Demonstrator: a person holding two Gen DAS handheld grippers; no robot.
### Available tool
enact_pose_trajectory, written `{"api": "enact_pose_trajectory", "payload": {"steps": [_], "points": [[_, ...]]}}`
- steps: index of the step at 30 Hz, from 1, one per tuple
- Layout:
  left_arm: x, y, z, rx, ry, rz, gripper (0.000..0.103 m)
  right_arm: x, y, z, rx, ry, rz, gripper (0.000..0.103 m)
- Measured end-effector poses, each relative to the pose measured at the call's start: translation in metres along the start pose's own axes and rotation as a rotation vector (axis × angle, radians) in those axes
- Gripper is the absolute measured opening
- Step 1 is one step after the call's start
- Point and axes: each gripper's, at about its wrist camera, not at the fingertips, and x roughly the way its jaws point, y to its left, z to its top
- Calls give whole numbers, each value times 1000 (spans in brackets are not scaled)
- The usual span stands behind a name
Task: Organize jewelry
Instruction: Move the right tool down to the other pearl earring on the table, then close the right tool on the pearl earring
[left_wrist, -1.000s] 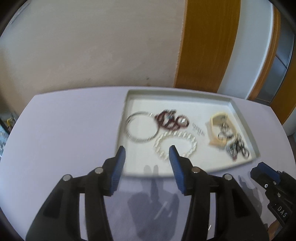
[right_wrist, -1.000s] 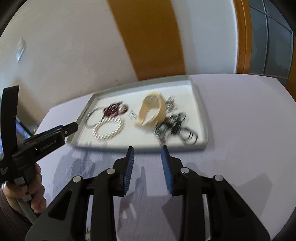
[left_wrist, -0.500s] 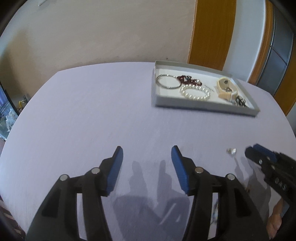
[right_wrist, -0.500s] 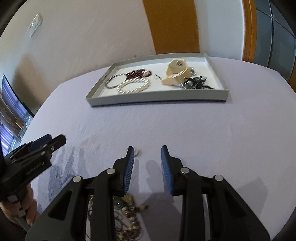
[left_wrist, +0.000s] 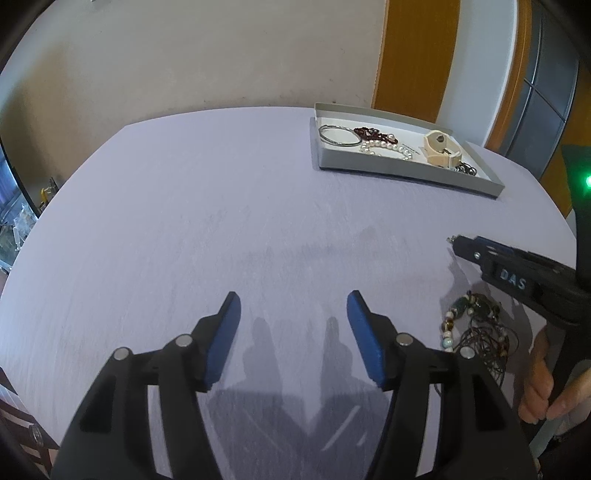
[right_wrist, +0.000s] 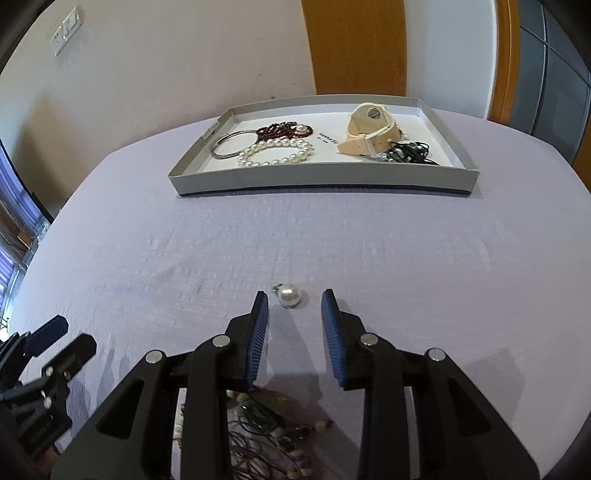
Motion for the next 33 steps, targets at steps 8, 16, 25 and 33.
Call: {"api": "enact_pose_trajectory", "payload": {"steps": [8,16,25,33], "points": [[-2,-5,0,13,1,9,62,2,10,-2,-24,-17,-45,32],[-2,-8,2,22,0,15,62,2,20,-4,-57,-21,-99,22],[0,-6,2,21,10,14,63,3,25,-4,-63,-21,-108,14],[0,-8,3,27,6,5,63,-1,19,-4,-32,-17,-75,14]]}}
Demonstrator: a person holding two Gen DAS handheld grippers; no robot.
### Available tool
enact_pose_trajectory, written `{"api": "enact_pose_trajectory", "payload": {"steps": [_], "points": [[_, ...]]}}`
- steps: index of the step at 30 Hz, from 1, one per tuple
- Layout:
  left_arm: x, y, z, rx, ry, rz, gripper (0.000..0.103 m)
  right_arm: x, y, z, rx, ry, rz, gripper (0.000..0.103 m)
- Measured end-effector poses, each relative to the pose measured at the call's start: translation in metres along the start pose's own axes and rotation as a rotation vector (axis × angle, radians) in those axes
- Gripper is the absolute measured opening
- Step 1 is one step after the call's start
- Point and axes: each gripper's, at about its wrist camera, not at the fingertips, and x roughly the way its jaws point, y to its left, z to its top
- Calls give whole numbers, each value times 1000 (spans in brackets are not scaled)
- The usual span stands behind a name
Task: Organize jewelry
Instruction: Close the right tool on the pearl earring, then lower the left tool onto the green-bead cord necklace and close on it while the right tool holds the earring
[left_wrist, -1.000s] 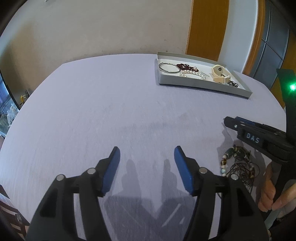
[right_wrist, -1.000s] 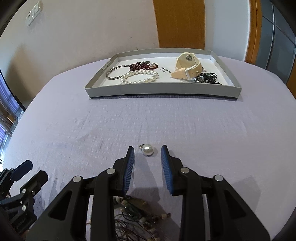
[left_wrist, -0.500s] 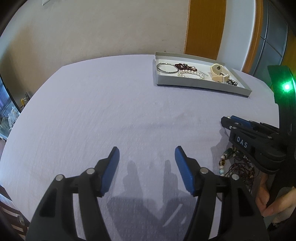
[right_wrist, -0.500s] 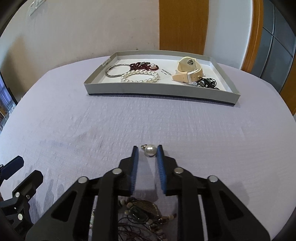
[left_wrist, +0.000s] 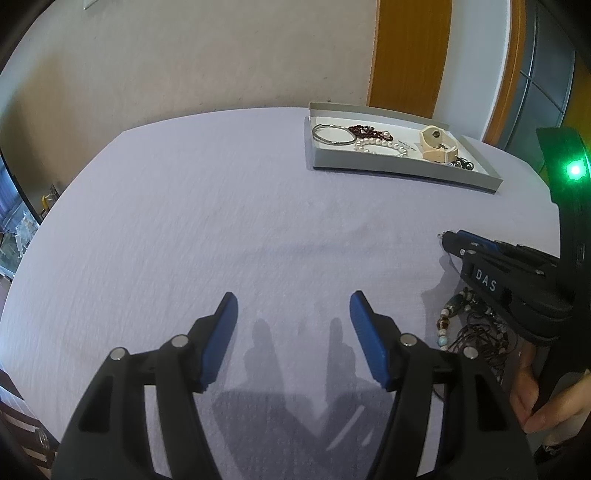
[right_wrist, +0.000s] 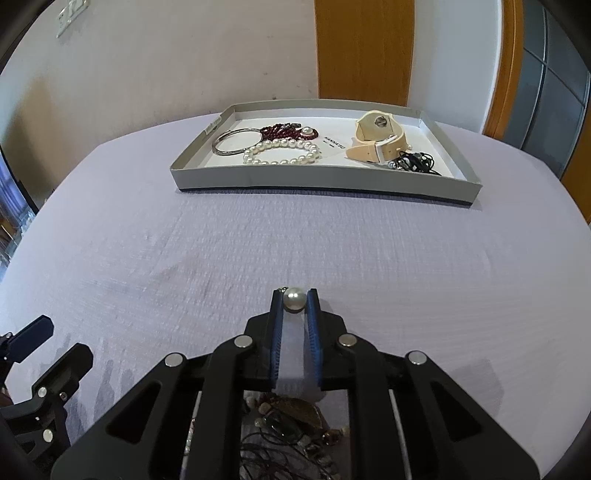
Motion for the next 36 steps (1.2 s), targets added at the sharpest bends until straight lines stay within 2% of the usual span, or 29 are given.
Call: {"api": "enact_pose_trajectory", "payload": {"steps": [12,24,36], "points": [[2,-17,-4,18,9,-58,63,-29,-27,0,32,-42,65,14],[2,-56,-11,81,16,-108,63,-45,-64,-3,49,-71,24,14],[5,-86,-22,123,34,-110,67,-61,-99,-16,77,-97,16,14]]}}
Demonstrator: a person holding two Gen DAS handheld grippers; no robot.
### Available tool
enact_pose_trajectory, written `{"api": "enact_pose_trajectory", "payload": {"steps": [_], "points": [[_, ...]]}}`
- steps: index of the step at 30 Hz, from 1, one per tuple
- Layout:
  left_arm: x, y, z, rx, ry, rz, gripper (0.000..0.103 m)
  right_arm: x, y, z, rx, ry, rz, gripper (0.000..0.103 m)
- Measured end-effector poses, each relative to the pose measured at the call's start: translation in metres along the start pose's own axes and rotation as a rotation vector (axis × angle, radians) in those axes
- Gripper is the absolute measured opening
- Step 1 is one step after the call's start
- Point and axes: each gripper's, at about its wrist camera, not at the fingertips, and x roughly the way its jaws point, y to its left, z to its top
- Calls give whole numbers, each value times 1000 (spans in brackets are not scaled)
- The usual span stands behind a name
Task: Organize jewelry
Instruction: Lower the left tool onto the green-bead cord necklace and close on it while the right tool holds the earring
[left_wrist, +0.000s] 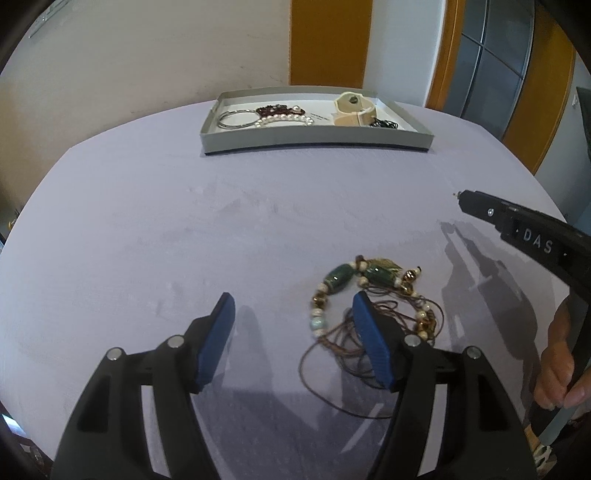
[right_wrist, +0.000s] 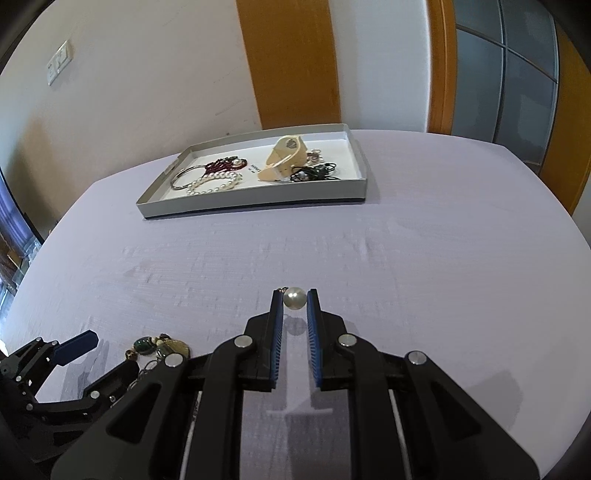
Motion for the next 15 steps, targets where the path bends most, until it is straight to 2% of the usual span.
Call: {"api": "enact_pose_trajectory", "payload": {"steps": [4,15], "points": [[4,-10,-3,13,10,14,71,-4,-5,-3,6,-5,14,14],[9,-42,1,19,31,5,74,-13,-18,-5,22,-19,27,14]]}}
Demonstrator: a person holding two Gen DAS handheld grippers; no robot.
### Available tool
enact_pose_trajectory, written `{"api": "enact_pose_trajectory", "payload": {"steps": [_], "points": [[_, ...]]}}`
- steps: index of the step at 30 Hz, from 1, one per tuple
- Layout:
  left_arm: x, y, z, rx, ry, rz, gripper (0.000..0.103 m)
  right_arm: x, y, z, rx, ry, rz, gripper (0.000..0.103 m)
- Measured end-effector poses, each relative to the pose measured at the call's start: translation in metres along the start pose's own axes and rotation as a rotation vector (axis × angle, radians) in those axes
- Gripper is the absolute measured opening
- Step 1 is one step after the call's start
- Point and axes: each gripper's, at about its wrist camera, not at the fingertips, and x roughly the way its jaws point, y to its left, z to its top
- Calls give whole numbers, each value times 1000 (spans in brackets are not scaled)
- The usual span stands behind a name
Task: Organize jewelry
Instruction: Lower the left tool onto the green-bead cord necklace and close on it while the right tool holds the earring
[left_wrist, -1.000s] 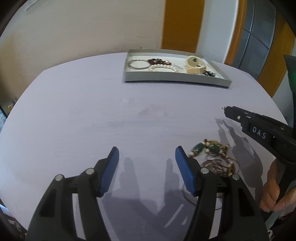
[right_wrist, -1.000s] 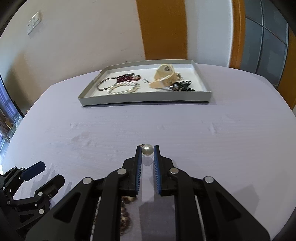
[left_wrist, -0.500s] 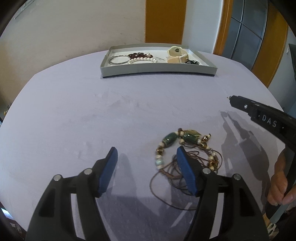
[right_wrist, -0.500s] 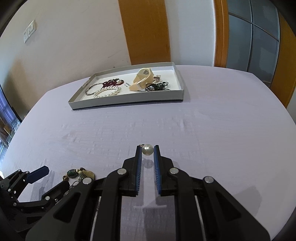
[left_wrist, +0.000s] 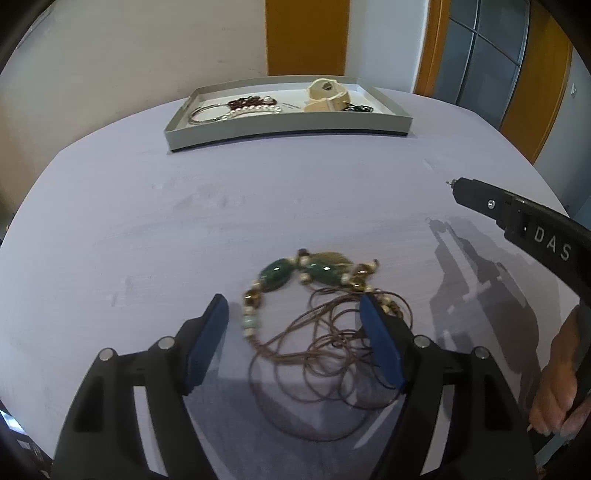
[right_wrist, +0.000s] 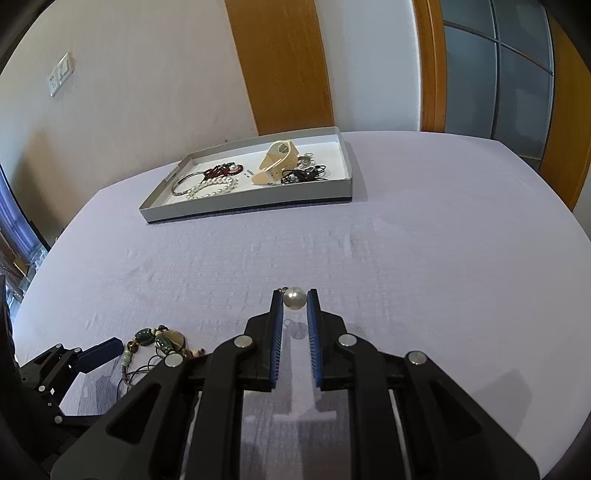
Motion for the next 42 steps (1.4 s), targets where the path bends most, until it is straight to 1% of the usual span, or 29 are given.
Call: {"api": "enact_pose_trajectory", "payload": {"steps": [3,9,11,14,15,16,17,18,19,20,21,28,34,42], "points": [[2,-7,2,1,2,6,76,-4,-4,-1,8,-4,-3,14],[6,-19,7,-6,-8,26,76,-7,-11,-4,18,-7,-3,14],[7,-21,8,-9,-11,29,74,-8,-13,-4,22,-7,-2,14],[7,-24,9,-10,-11,16,66,-8,-14,-3,25,-6,-1,14],[7,-26,9,-6,-13,13,61,-7,-15,-3,25,-6,-2,14],[6,-28,9,1,-17,7,54,-7,-14,-3,26,-6,-1,14],[5,-31,10,7,-19,-1,49,-7,-15,-3,26,-6,1,14],[5,-33,10,12,-21,-6,41,-7,-15,-4,28,-6,1,14],[5,-35,10,16,-24,-14,30,-7,-15,-4,29,-7,2,14],[5,-36,11,18,-25,-17,23,-7,-16,-4,31,-10,3,14],[5,-37,11,22,-26,-14,13,-7,-16,-5,32,-10,3,14],[5,-28,14,10,-17,-69,10,-4,-18,-5,36,-10,3,14],[5,-10,21,-22,-16,-73,9,-6,-14,-3,26,-21,6,14],[-11,15,48,-44,-79,-47,9,-5,-6,3,13,-26,12,14]]}}
